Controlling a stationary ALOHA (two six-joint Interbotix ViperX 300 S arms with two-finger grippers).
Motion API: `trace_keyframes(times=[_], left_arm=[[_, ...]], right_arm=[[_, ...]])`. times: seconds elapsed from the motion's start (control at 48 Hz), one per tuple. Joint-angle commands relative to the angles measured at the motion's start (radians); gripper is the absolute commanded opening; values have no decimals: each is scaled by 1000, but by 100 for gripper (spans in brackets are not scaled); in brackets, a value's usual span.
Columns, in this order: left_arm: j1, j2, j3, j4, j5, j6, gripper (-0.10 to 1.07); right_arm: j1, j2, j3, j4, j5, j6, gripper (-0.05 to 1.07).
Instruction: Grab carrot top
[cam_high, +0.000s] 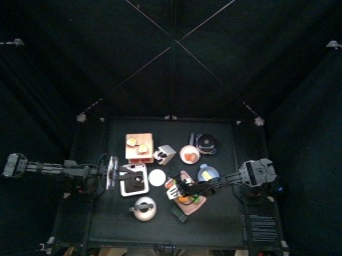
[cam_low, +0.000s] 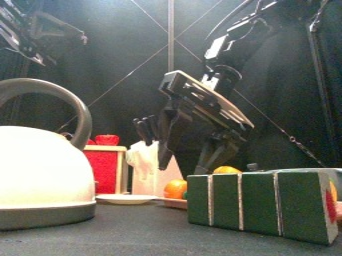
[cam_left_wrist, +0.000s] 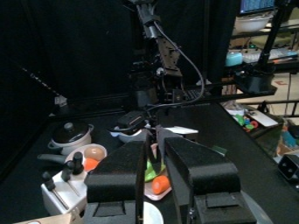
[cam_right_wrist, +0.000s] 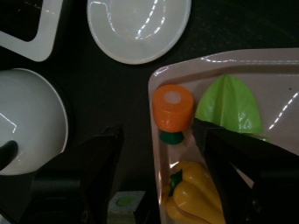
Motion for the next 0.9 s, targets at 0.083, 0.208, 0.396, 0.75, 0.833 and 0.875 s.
trace_keyframes(times=[0.083,0.208,0.396,0.75,0.833,0.875], left_arm=[[3,2,-12,-2,-9,0,60],[3,2,-11,-2,-9,0,60],[3,2,-11,0,-8,0,60],[3,2,-11,2,-8,0,60],[5,2,-9,2,-8,2,60],[3,2,-9,2,-8,0,60]], right_arm=[[-6,-14,-6,0,2,0,95],[-6,-12,0,-3,2,-8,94],[-8,-3,3,-23,6,-6,94],[-18,14,-11,-46,46,-11,87],[-20,15,-11,-52,49,-12,82],[-18,18,-9,-55,49,-12,80]])
